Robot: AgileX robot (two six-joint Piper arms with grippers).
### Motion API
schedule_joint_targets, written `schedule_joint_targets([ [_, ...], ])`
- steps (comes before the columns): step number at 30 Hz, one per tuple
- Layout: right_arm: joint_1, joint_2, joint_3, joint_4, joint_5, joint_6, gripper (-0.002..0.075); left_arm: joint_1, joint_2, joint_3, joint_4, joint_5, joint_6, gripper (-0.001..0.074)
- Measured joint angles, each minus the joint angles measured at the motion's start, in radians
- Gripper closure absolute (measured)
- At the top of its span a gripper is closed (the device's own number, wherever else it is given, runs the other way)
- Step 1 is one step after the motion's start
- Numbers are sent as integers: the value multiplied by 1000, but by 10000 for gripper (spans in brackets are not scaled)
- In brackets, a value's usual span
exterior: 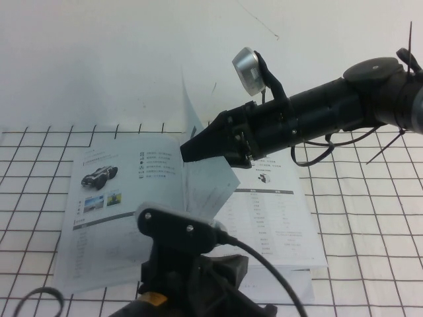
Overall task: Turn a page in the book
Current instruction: Open the closed book
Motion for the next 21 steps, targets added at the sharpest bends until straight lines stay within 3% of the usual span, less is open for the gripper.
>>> schedule_joint_targets([
  [14,0,-21,0,55,35,-47,331,-3,156,-75,-30,-271,0,738],
  [21,0,-89,0,58,40,-118,423,-3,156,-77,-138,-345,34,738],
])
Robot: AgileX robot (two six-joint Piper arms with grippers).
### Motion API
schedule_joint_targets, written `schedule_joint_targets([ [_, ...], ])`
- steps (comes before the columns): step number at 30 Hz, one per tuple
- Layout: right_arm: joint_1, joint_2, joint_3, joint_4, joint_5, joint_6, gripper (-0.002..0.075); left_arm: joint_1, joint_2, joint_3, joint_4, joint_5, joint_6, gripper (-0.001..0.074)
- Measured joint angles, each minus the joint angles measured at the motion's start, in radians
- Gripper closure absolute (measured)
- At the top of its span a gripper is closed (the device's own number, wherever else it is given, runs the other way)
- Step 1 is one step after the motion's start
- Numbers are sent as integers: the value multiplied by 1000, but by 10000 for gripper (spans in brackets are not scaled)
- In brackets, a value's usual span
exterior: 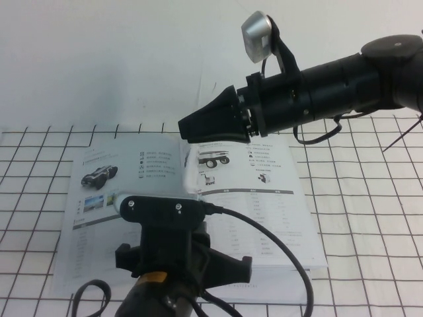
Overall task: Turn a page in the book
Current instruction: Open the closed book
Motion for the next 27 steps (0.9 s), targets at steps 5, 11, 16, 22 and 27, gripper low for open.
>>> schedule_joint_targets([
  [5,0,-36,-1,0,4,-38,508,0,0,0,-90,-77,48,737],
  [11,0,-71,-1,-94,6,-42,545,61,0,0,-142,-45,60,737],
  [16,0,-89,-1,-270,14,-31,595,221,0,0,-148,149,69,737],
  [22,0,-91,-1,-555,-34,51,695,385,0,0,-152,396,125,737],
  [27,0,-51,-1,-654,-112,103,724,469,0,0,-152,510,136,737],
])
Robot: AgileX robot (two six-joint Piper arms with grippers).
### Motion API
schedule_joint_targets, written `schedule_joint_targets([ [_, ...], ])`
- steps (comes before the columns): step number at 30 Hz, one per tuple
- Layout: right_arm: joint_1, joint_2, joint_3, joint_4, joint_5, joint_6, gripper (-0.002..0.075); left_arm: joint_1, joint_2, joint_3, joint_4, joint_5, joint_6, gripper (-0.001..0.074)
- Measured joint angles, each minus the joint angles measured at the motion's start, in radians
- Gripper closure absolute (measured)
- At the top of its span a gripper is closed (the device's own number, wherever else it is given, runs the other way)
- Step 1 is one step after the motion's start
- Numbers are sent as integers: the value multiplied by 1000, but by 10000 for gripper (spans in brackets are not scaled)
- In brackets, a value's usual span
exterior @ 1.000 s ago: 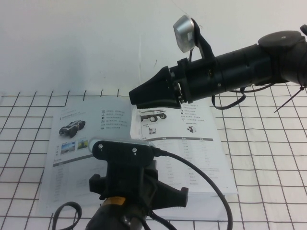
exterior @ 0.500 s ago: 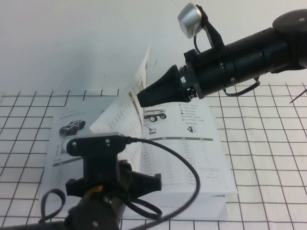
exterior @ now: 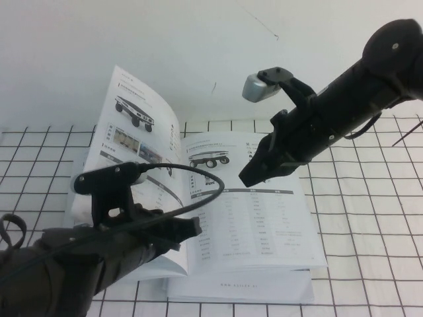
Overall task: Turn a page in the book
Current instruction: Open the closed book
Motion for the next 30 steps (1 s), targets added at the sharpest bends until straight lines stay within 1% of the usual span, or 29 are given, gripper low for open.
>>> schedule_joint_targets([
  [5,0,71,0,-8,-67,6,726,53,0,0,0,56,6,737],
  [10,0,147,0,-11,-110,13,727,118,17,0,4,152,30,737],
  [16,0,202,0,-55,-123,41,727,209,125,-2,11,295,36,737],
  [18,0,204,0,-91,-126,52,727,225,174,-2,16,325,36,737],
  [24,0,208,0,-173,-134,101,727,232,262,-10,26,355,36,737],
  [30,2,241,-1,-182,-134,129,727,234,291,-17,27,380,39,737],
])
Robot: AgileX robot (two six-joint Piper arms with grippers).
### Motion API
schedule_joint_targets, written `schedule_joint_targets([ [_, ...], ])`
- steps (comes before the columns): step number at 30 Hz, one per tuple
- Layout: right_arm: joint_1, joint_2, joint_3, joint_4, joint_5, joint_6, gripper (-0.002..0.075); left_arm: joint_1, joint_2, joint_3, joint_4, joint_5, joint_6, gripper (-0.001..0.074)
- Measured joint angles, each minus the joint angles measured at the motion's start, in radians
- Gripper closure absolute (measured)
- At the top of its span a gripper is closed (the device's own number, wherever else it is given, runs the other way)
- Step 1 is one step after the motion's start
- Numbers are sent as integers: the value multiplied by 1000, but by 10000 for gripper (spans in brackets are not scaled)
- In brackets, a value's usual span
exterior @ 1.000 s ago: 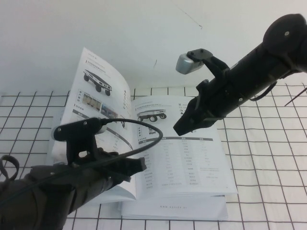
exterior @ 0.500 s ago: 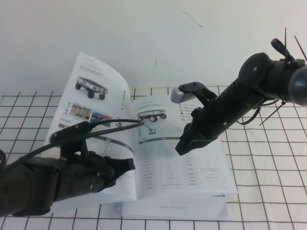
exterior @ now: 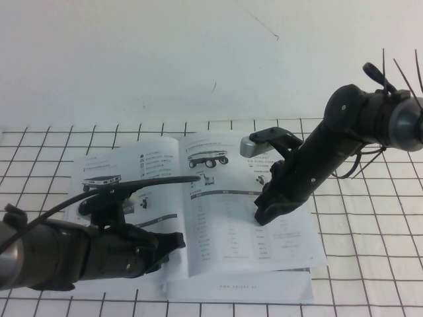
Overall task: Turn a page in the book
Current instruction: Open the closed book
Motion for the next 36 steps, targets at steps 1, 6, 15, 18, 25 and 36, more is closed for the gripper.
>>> schedule_joint_targets([
  [1,2,8,0,0,0,6,727,0,0,0,0,0,0,737],
  [6,13,30,-10,-10,0,53,727,0,2,-2,11,-7,2,737],
  [15,30,30,-8,-56,-19,123,726,0,3,-5,36,-17,12,737],
  [18,36,16,-2,-68,-29,127,726,0,-3,-5,39,-14,38,737],
  [25,47,-109,6,-131,-52,127,727,0,-104,6,55,2,89,737],
  [36,47,-520,4,-344,-36,127,727,0,-528,12,160,21,116,737],
])
